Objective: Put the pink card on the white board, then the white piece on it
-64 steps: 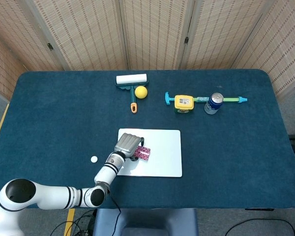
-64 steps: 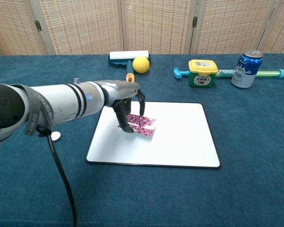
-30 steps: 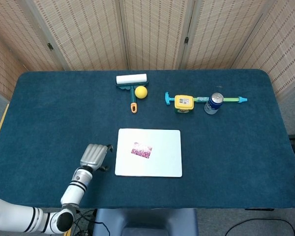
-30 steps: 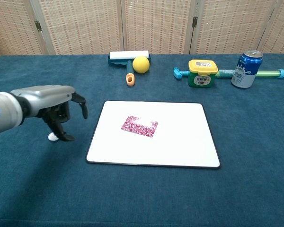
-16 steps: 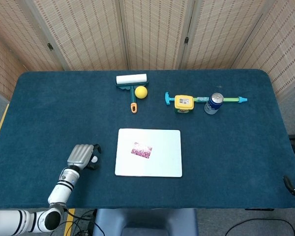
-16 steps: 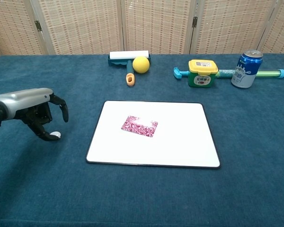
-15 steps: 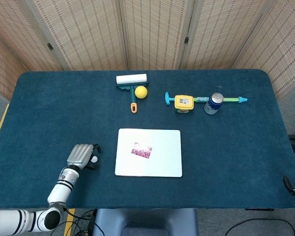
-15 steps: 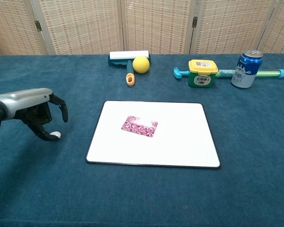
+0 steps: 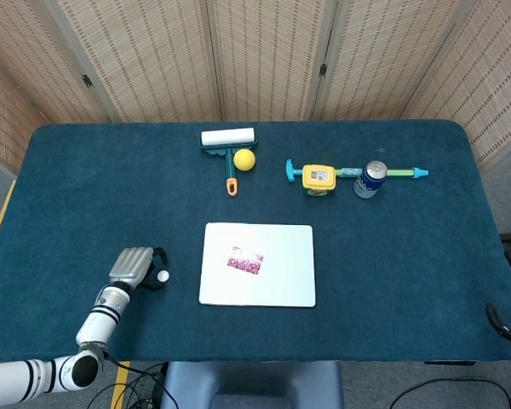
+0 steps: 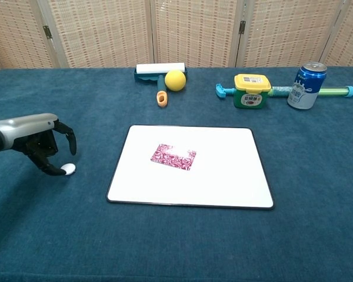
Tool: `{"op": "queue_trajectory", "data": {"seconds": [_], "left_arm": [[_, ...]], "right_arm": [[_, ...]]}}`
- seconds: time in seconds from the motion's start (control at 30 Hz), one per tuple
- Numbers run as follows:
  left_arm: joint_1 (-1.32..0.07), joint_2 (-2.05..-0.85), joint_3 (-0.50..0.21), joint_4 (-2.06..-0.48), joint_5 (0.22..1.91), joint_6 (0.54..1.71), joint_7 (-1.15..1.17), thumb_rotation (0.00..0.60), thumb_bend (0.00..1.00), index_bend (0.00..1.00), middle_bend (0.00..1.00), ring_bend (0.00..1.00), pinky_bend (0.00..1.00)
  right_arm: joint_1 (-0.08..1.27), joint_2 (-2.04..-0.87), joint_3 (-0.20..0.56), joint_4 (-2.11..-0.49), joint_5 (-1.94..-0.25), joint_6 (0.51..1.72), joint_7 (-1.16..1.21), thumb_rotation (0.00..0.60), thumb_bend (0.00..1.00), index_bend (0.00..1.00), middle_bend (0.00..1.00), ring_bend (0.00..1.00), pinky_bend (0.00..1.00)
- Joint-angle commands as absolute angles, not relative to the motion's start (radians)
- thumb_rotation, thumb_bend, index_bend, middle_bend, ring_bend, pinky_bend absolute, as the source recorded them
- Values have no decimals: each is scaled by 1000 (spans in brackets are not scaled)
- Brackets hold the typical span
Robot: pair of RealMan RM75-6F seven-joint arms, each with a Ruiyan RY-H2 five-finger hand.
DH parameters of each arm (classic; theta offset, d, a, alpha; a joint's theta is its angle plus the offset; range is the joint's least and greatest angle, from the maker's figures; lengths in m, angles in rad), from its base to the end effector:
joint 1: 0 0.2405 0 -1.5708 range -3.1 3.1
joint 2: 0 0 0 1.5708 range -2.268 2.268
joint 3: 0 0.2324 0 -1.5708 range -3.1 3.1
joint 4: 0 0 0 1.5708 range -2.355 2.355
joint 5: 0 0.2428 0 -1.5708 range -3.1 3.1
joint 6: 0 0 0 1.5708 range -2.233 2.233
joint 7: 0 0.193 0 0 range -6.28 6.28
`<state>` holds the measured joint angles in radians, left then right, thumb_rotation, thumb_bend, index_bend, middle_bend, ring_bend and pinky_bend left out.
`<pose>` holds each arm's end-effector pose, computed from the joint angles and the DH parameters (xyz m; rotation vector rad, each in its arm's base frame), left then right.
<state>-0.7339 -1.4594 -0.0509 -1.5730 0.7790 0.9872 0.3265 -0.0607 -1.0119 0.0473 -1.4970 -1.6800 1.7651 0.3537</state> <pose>-0.1963 0.3531 -0.0621 -1.6976 -1.2596 -0.6897 -0.3085 -0.1794 0.1935 1.3163 -0.8219 1.1761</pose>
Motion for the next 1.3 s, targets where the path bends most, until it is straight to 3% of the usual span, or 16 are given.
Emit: {"op": "queue_trajectory", "data": {"seconds": [0.03,1.3], "left_arm": [[-726,-1459,-54,-1567,787,981,319,600,258,464,1000,1000,1000],[-677,-1501,-95,-1448,857,877,233,600,259,527,1000,1000,1000]], "right_arm": [[-60,-1012,46,-1500,-1681,1764,349,600,290,0,0,0,0],[-53,-1018,42,-1515,-1678,1761,309,600,291,0,0,0,0]]}}
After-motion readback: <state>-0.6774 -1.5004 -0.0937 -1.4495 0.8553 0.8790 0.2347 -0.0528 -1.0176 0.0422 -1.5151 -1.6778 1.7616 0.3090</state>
